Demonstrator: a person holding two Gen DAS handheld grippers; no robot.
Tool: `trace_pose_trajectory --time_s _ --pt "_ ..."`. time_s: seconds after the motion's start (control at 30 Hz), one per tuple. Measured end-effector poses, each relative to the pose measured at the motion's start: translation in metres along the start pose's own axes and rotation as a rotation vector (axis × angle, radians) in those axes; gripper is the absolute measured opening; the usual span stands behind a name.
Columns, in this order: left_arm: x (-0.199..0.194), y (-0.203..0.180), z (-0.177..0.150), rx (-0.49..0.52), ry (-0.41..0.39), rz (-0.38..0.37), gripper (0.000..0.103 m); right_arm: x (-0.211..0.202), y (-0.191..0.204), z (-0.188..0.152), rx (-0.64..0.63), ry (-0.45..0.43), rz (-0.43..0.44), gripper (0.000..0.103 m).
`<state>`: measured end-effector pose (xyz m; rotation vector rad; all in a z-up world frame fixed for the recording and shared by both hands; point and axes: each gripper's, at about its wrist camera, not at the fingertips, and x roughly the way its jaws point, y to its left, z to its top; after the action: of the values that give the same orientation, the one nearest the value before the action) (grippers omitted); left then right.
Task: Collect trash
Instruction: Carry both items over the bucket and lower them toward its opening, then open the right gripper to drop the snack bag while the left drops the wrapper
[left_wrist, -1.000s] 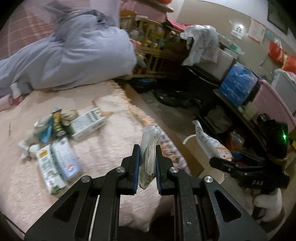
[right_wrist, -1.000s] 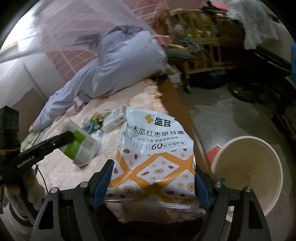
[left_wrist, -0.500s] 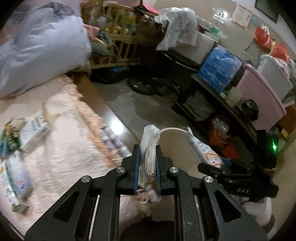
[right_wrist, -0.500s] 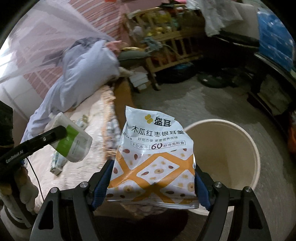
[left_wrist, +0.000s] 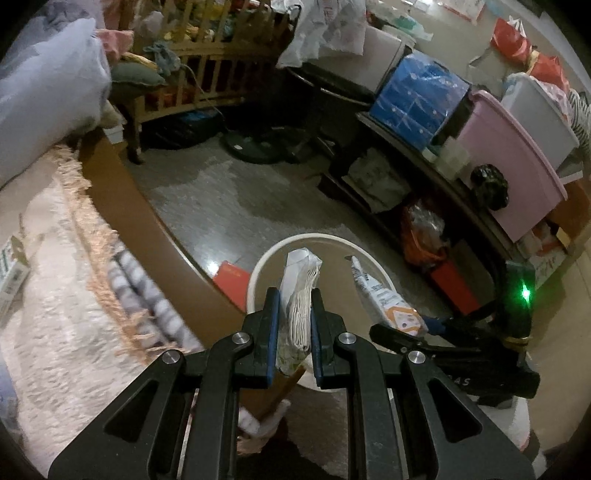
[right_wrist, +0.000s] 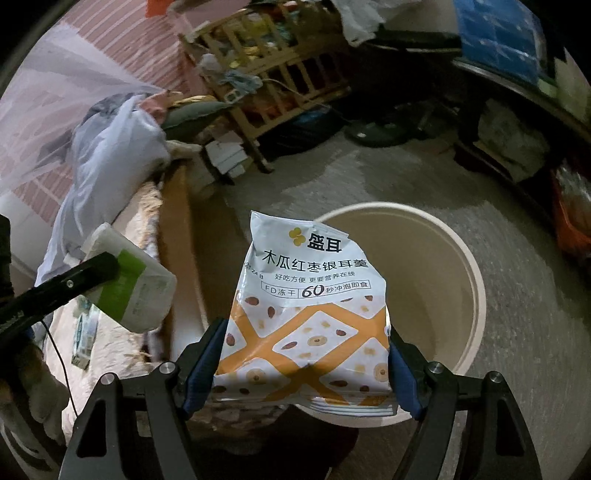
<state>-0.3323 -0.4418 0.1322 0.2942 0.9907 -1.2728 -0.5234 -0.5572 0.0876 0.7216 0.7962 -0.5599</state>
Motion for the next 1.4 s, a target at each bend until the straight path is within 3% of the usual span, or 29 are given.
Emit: trace_pose_trajectory --time_s 0.37,0.5,0.8,1.2,1.4 --pt "0.031 -0.014 0.003 0.005 0.021 -0.074 0.014 0.019 -0.027 -0.006 0.061 0.045 -0.031 0.078" --pt "0.037 -0.012 0.001 -0.005 0.035 -0.087 0.027 0.02 -0.032 -0.005 0.079 0.046 -0.038 0.078" --pt "0.031 -0.005 -0.002 -0.017 0.026 -0.085 0.028 0.024 -0.031 -0.005 0.09 0.052 -0.04 0.08" --pt "0.001 0.004 -0.013 0.035 -0.018 0.034 0.029 0.019 -0.008 -0.011 0.039 0.056 -0.029 0.081" --pt "-0.022 0.021 -0.022 0.02 -0.049 0.099 0.029 0.01 0.024 -0.013 -0.038 0.04 -0.019 0.081"
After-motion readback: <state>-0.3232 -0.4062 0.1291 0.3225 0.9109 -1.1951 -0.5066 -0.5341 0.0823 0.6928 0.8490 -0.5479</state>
